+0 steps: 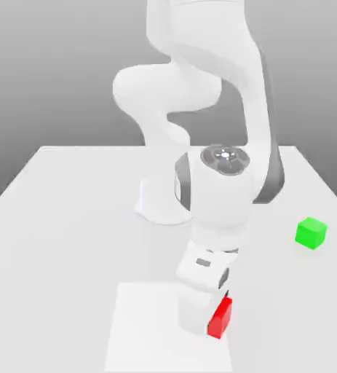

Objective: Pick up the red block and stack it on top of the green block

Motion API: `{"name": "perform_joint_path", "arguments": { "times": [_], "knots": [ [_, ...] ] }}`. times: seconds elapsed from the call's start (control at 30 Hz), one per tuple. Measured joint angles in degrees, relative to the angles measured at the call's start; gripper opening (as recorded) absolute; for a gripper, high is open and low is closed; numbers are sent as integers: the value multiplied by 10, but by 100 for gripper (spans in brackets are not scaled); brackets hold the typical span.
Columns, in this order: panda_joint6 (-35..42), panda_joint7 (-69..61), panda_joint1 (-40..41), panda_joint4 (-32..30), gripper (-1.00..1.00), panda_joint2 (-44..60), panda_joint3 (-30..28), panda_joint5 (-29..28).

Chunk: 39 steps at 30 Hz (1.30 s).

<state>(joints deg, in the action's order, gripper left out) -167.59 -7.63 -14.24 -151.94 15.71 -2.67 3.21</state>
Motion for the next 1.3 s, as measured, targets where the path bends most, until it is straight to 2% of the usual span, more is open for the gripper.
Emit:
{"name": "perform_joint_path", "arguments": {
  "times": [0.13, 0.33, 0.63, 0.8, 0.9, 1.13, 1.3],
  "knots": [
    [-3, 0, 2, 1, -100, 4, 2, 0],
    [88, 17, -7, -16, -100, -103, -5, -22],
    [128, 31, -240, -62, -100, -191, 114, 14],
    [145, 43, -334, -88, -100, -236, 191, 29],
    [146, 29, -366, -93, -100, -239, 213, 57],
    [133, -22, -392, -88, -100, -205, 210, 131],
    [121, -44, -403, -85, -100, -177, 208, 162]
  ]
}}
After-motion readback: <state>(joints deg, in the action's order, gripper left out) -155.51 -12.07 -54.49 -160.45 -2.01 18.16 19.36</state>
